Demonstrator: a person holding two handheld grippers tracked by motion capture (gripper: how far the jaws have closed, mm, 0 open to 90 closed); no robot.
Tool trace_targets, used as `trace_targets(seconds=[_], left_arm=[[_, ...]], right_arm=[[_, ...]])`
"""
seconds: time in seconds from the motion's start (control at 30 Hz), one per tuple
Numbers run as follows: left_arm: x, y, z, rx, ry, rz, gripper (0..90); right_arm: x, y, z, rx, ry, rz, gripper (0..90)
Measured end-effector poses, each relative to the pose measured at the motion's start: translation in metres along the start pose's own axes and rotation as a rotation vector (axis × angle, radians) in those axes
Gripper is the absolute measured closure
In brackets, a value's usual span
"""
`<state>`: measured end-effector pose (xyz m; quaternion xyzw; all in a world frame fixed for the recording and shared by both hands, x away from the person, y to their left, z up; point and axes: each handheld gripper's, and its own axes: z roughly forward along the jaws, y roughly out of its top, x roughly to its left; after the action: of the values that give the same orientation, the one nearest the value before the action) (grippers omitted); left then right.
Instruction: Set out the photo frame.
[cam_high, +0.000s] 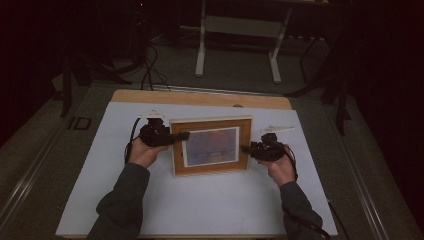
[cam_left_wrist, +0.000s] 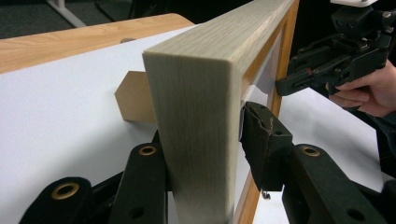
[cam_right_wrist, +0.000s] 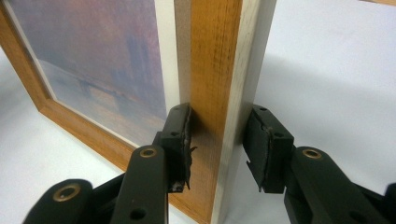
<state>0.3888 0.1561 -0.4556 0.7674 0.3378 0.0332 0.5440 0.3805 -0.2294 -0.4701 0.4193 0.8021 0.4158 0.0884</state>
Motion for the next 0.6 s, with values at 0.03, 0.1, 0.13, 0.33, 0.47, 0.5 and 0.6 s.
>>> trace_targets(seconds=[0.03,0.1,0.13,0.33,0.47,0.5,0.6], left_arm=[[0.001,0.0,0.0,0.0,-0.002,0.002,63.1],[0.002,0.001,0.001,0.003,-0.009,0.006,63.0],[0.003,0.002,0.001,0.005,-0.013,0.01,62.9],[0.007,0.004,0.002,0.009,-0.032,0.021,62.8],[0.009,0.004,0.002,0.009,-0.044,0.024,62.8],[0.01,0.004,0.002,0.01,-0.046,0.026,62.8],[0.011,0.005,0.003,0.014,-0.053,0.028,62.6]], right_arm=[[0.001,0.0,0.0,-0.002,-0.003,0.002,62.0],[0.002,-0.001,-0.001,-0.001,-0.009,0.004,62.0],[0.003,-0.002,-0.001,-0.002,-0.015,0.004,62.0],[0.007,-0.003,-0.003,0.01,-0.03,-0.004,61.9],[0.009,-0.004,-0.004,0.011,-0.031,-0.003,62.0],[0.009,-0.004,-0.005,0.01,-0.032,-0.004,62.0],[0.01,-0.005,-0.005,0.012,-0.03,-0.005,62.1]])
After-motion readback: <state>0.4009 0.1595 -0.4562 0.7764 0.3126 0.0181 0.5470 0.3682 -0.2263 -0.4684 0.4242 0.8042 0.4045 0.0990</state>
